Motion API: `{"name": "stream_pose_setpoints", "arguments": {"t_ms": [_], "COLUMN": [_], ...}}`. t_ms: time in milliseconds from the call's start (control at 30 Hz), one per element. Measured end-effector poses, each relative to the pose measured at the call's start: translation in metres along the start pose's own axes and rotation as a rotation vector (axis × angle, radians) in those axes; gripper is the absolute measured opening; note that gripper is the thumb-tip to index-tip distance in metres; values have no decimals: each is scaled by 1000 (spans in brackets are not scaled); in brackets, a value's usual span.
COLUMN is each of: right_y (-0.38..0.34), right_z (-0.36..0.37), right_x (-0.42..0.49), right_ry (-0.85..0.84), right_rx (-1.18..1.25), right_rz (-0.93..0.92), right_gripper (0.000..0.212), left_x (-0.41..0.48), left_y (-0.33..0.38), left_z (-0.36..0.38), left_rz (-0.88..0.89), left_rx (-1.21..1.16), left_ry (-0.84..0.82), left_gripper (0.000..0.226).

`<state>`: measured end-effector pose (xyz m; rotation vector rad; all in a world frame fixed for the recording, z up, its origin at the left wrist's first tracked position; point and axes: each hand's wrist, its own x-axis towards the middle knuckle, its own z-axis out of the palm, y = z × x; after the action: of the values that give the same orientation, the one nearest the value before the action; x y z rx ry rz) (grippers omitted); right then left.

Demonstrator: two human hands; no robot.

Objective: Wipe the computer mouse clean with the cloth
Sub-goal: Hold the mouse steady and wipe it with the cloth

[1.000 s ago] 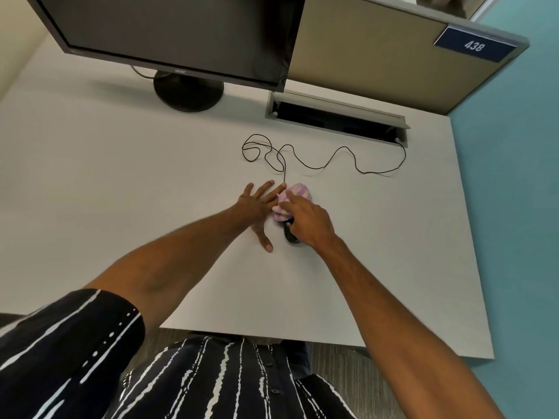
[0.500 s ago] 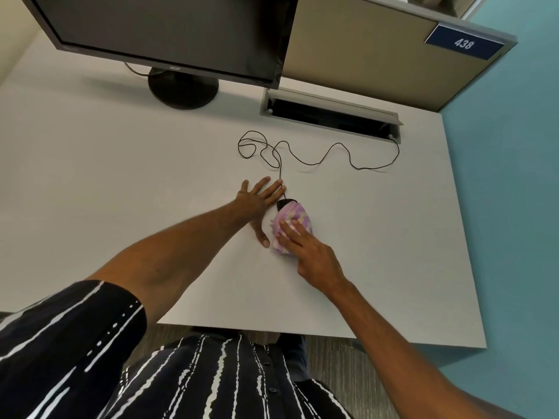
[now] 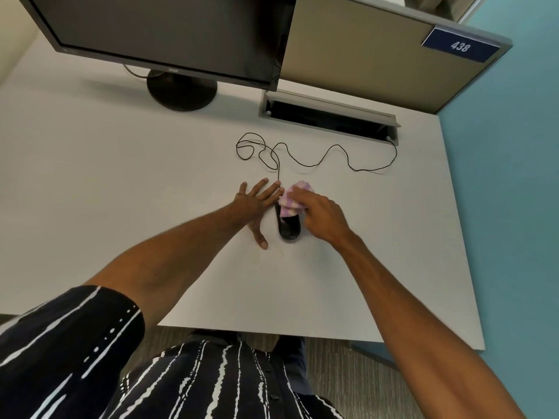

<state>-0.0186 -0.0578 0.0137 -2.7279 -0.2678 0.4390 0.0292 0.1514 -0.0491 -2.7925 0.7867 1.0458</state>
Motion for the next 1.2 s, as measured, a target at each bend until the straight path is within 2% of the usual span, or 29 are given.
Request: {"name": "stream_pose_setpoints", "arguments": {"t_ms": [133,233,367,600,733,800,900,967,1033,1133,1200], "right_y": [-23,-25,-27,-40,-47,-44,-25,-7,9,21,19], "right_z": [16,21,16,10,11,9,1,-6,-13,-23,-23], "right_x": [18,19,19,15,9,4,-10,-16,-13,2,12], "right_ry": [-152,-171,-187,-287,-367,-403,-326,-242,-87,125,137], "right_rx": [-46,-173,-245,-304,-205,-177,-57,190,356,239,166], "right_rz": [-36,-130,-255,-248,-186,-162,-184,-105,-4,99,132], "right_gripper": [61,59,38,33,28,34,49,66,74,78,75], "left_x": [1,-1,1,0,0,1,2,1,1,1,2], "left_y": [-3,-11,-15,-17,-17,-15,-14,-15,-18,-17,-16], "left_z": [0,5,7,8,7,7,8,9,8,6,4], "left_rz": [13,52,78,100,96,85,72,72,83,96,87], "left_rx": [18,-9,-23,-55,-60,-33,-9,-19,-37,-33,-20], "left_ry": [-19,37,54,78,75,78,77,82,69,47,38], "left_gripper": [170,167,169,166,166,166,168,171,172,172,172]}}
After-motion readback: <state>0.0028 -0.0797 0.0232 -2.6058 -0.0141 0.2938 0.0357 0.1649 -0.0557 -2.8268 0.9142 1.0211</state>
